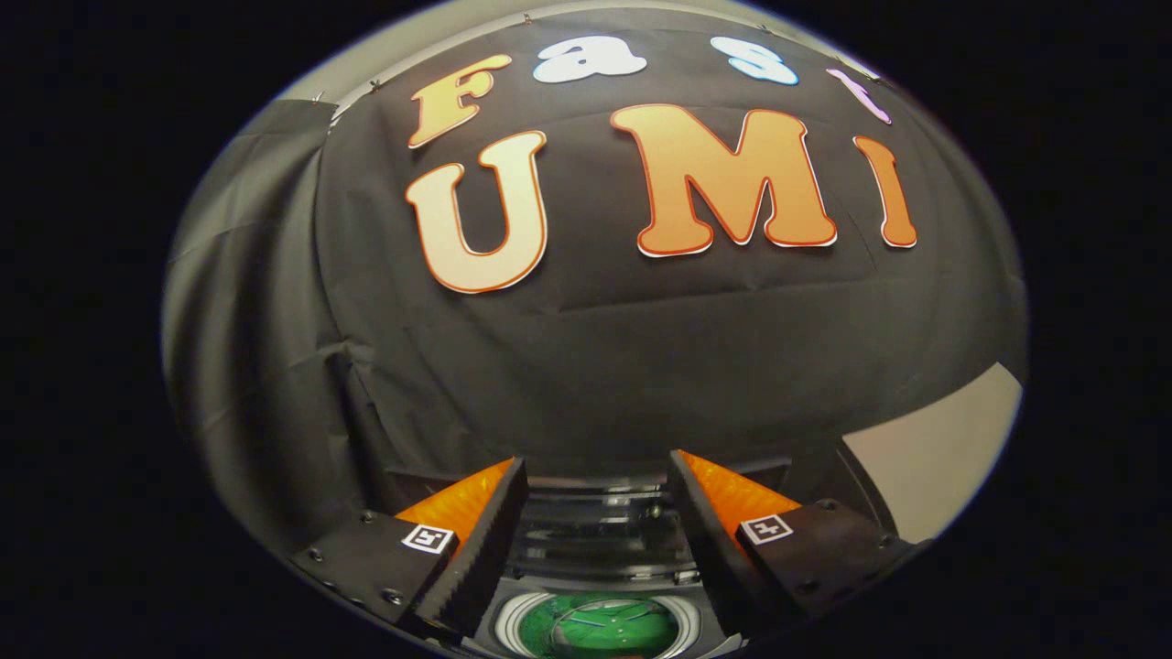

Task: Put the clothes into the washing machine and then close the washing machine lid.

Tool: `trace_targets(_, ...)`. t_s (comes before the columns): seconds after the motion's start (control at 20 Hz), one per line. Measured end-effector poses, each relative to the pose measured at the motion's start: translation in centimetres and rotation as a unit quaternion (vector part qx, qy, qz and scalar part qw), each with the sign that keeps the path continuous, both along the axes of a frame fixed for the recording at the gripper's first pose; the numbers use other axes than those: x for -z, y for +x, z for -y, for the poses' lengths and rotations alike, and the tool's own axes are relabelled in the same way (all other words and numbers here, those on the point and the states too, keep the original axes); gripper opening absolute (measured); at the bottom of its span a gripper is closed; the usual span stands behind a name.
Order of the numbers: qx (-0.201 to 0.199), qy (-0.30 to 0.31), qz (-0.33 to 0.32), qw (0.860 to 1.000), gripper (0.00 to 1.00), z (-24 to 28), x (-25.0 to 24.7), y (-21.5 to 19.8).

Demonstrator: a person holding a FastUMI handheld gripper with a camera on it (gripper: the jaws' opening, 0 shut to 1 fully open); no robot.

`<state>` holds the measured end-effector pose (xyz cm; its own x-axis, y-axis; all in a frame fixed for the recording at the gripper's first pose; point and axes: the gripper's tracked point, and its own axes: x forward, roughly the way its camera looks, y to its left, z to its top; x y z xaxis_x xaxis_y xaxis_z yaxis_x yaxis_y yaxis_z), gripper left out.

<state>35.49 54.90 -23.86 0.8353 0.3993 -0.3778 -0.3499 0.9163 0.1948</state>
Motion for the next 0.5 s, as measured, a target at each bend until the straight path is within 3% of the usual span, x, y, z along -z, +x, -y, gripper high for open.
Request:
trace_targets(0.25,0.011,-0.043,-0.023,0.999,0.98,0.8,3.2,5.3)
trace_targets(0.5,0.018,-0.058,-0.054,0.997,0.99,0.8,6.1,7.6)
